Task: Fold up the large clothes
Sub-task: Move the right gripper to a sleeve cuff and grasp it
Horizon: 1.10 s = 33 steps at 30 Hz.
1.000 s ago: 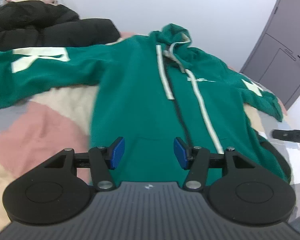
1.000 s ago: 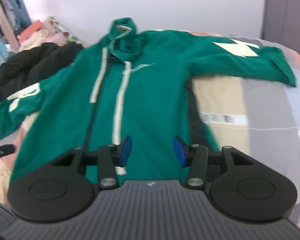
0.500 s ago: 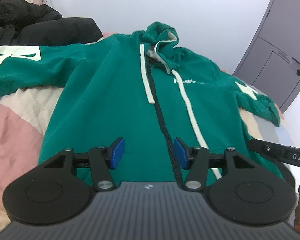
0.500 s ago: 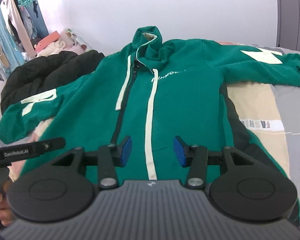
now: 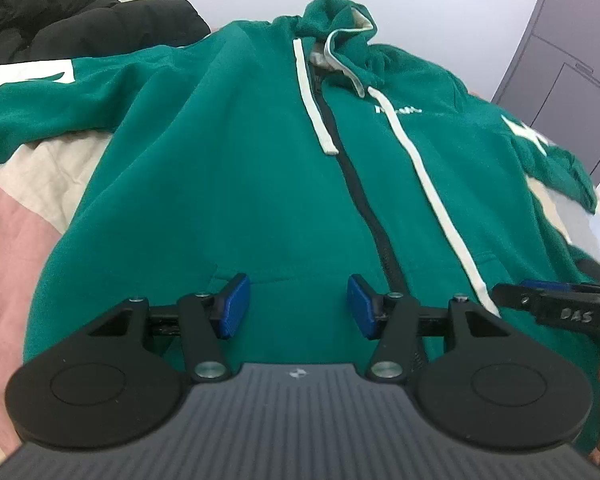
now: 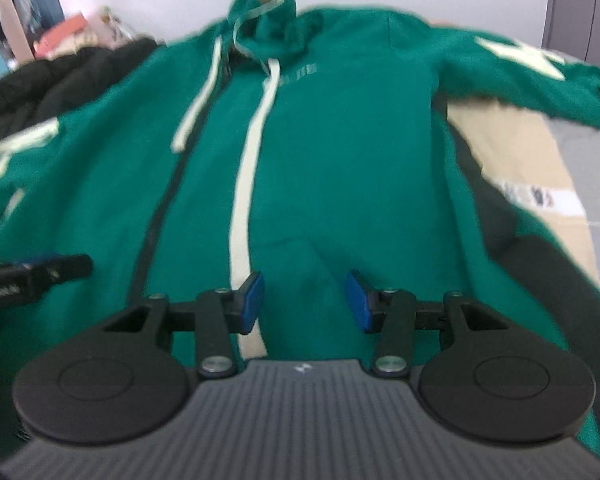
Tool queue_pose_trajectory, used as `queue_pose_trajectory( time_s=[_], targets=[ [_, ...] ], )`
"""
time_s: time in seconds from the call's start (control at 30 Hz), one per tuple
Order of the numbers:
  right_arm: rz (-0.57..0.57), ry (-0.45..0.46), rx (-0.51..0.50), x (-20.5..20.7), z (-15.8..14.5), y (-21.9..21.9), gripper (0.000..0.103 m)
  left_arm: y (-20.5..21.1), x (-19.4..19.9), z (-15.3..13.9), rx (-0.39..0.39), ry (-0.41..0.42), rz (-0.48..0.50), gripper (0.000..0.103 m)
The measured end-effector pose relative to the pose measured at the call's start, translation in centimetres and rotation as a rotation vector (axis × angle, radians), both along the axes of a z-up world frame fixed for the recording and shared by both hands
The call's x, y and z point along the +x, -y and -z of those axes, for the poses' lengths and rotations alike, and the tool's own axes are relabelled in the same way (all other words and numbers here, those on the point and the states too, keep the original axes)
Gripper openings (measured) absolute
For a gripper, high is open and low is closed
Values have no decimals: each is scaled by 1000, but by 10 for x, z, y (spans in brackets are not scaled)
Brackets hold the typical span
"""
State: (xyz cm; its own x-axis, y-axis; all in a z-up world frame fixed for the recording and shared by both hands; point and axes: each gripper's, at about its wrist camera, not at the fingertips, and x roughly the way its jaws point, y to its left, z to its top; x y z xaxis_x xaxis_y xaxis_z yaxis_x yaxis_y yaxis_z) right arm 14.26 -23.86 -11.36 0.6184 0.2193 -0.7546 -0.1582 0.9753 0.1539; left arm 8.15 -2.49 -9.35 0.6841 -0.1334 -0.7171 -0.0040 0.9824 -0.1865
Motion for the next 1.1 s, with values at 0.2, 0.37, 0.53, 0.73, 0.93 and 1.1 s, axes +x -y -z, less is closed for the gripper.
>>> queue_pose_trajectory(
  time_s=[0.2,0.37,0.53,0.73,0.93,1.1],
  targets=[
    [9,-29,-22,4,8,-7,49,-3,-2,3,-3,3,6,60],
    [91,-12,97,4,-8,12,48,-2,-7,1,-10,4,41,62],
    [207,-3,264,21,-27,47,48,-3,-14,0,-5,18,49,62],
    [351,21,314,70,-24,98,54,-5,-15,0,-26,25,46,62],
    [484,39,368,116,9,153,77,-3,-14,3,-27,44,49,62],
    [578,134,395,139,37,198,75,-11,-12,3,-145,72,38,62]
  ],
)
